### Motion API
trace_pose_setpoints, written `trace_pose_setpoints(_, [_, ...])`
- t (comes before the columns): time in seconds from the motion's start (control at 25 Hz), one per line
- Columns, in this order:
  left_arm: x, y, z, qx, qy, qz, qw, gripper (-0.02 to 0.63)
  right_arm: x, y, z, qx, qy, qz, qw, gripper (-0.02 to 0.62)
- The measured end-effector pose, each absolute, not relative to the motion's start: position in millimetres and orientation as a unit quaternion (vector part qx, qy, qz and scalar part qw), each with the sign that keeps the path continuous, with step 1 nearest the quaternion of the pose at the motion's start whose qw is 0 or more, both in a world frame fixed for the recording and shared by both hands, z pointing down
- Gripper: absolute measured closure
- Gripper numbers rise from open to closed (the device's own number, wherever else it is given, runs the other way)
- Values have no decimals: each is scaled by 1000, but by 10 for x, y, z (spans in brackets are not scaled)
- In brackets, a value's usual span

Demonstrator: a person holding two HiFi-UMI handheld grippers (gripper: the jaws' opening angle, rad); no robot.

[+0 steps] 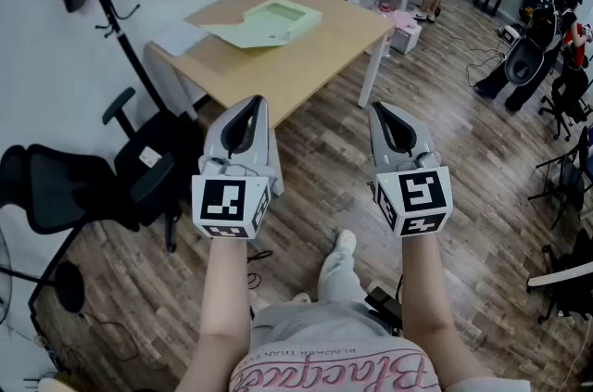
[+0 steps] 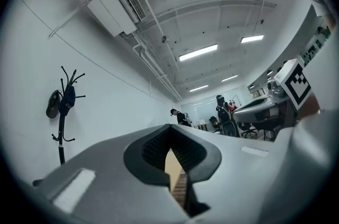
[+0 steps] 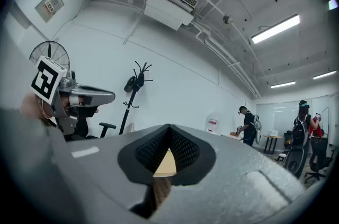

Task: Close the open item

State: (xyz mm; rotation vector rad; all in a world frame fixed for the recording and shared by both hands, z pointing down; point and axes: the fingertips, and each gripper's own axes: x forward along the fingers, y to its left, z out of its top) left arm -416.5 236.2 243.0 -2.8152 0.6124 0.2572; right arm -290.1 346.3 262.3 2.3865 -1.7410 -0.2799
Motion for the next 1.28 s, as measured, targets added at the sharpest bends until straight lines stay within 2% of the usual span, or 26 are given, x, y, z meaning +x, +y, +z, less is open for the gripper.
trace_pose_setpoints(0.32, [-3842,2067,2419,-964,220,81,126,607,-2532,3220,2657,799,-588,-91,89,595])
trace_pose_setpoints(0.48, [-3606,1854,2391,-962,227,75,129,607,-2238,3018,2635,798,-592,-86,71,594])
trace_pose_setpoints(1.28, [-2226,827,2005,-937,296,67,173,607,-710,1819,2565,742,-659,-93,79,594])
